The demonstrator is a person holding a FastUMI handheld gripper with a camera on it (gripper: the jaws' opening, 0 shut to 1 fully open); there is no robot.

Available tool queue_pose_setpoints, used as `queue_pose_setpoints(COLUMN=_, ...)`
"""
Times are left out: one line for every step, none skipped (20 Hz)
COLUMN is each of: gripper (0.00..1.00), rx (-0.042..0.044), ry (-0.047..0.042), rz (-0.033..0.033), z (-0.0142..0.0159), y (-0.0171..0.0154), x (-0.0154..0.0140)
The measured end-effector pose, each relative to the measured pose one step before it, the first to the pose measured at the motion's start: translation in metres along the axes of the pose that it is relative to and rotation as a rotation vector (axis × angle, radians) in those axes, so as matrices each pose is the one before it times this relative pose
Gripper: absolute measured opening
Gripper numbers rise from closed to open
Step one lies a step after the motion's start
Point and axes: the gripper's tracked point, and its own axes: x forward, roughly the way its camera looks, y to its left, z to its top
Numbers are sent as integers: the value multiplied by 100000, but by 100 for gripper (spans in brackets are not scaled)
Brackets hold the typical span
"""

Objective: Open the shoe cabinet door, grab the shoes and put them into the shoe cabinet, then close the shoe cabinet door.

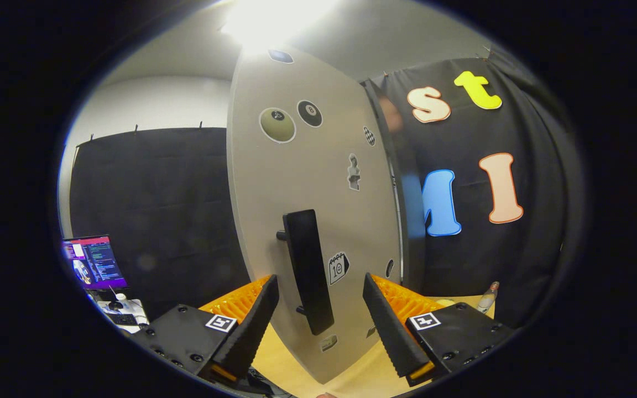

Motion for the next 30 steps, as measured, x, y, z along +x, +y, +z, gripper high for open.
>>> queue_pose_setpoints(gripper=97, rx=221, ry=46, rz=182, z=-52, y=235, x=345)
queue_pose_setpoints(gripper=97, rx=175, ry=202, rz=97, z=-38, y=375, x=395)
queue_pose_setpoints(gripper=97, rx=-31, ry=172, rz=43, z=-80, y=423, x=498)
queue_pose_setpoints(gripper=97, rx=-165, ry=219, rz=115, z=-116, y=466, x=556)
queue_pose_setpoints(gripper=97, rx=-149, ry=130, rz=105, z=-51, y=448, x=544)
queue_pose_setpoints(gripper=97, rx=-63, ry=-9, rz=62, z=-28, y=381, x=451)
queue_pose_setpoints(gripper=97, rx=25, ry=-107, rz=14, z=-132, y=464, x=636)
queue_pose_setpoints(gripper=97, rx=-7, ry=32, rz=133, z=-94, y=524, x=555)
queue_pose_setpoints(gripper=97, rx=268, ry=54, rz=45, z=-144, y=587, x=574)
queue_pose_setpoints(gripper=97, rx=876, ry=235, rz=-24, z=-119, y=472, x=624)
queue_pose_setpoints(gripper=97, rx=713, ry=135, rz=-19, z=-117, y=282, x=569)
queue_pose_setpoints(gripper=97, rx=450, ry=-147, rz=47, z=-37, y=414, x=648)
queue_pose_setpoints(gripper=97, rx=225, ry=-480, rz=-104, z=-41, y=268, x=596)
queue_pose_setpoints(gripper=97, rx=178, ry=-688, rz=-660, z=-47, y=177, x=584)
queue_pose_setpoints(gripper=97, rx=307, ry=-533, rz=-700, z=-113, y=235, x=645)
queue_pose_setpoints(gripper=97, rx=194, ry=-260, rz=-600, z=-125, y=308, x=737)
queue_pose_setpoints(gripper=97, rx=159, ry=-113, rz=-683, z=11, y=204, x=555)
queue_pose_setpoints(gripper=97, rx=229, ry=68, rz=-736, z=47, y=226, x=790)
queue_pose_setpoints(gripper=97, rx=108, ry=78, rz=-914, z=-136, y=180, x=665)
queue_pose_setpoints(gripper=97, rx=243, ry=3, rz=-1232, z=-50, y=116, x=686)
queue_pose_setpoints(gripper=97, rx=316, ry=-54, rz=-788, z=-51, y=208, x=624)
queue_pose_setpoints(gripper=97, rx=575, ry=165, rz=-344, z=-99, y=349, x=889)
queue_pose_setpoints(gripper=97, rx=49, ry=25, rz=-26, z=-44, y=437, x=649)
queue_pose_setpoints(gripper=97, rx=-552, ry=-26, rz=-178, z=66, y=365, x=785)
queue_pose_setpoints(gripper=97, rx=-1184, ry=-195, rz=-548, z=-22, y=334, x=899)
queue_pose_setpoints(gripper=98, rx=-1060, ry=-256, rz=-1020, z=44, y=209, x=900)
queue_pose_setpoints(gripper=99, rx=-711, ry=215, rz=-397, z=-102, y=166, x=954)
queue_pose_setpoints(gripper=100, rx=-789, ry=-369, rz=-661, z=67, y=330, x=987)
queue_pose_setpoints(gripper=100, rx=-1049, ry=-269, rz=-829, z=59, y=222, x=842)
queue_pose_setpoints(gripper=100, rx=-1208, ry=-554, rz=-1325, z=-17, y=346, x=875)
